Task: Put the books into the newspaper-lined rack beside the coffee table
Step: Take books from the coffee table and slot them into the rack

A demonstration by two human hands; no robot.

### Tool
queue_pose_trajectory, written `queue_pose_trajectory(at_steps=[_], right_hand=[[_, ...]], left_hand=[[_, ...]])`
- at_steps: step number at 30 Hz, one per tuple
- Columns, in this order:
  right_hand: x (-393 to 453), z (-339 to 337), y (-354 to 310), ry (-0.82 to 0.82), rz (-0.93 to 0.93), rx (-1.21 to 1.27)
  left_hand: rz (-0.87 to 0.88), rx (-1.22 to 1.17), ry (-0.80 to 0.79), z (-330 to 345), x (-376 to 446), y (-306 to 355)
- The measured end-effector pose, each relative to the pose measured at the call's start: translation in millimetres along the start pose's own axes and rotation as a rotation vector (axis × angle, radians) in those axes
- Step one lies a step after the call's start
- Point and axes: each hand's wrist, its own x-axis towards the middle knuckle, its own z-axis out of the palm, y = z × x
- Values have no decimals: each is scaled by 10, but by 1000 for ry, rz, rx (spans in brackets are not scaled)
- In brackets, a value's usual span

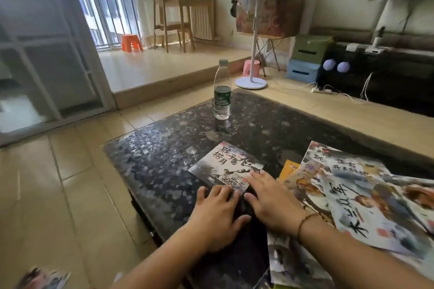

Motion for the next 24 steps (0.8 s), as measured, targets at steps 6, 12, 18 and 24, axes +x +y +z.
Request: queue_pose_trajectory(at_steps=[6,12,18,24], right_hand=[[337,4,-84,-146,42,-87],[128,102,-199,-155,-2,-154],[-331,226,-513,-179,-225,-213],[-447,346,-600,-174,-233,-139]], left_hand=[[85,23,152,160,-342,27],[-357,-124,337,-82,-291,-559],[-852,-343,196,147,-999,-844],[-811,-1354,22,87,-1309,-673]])
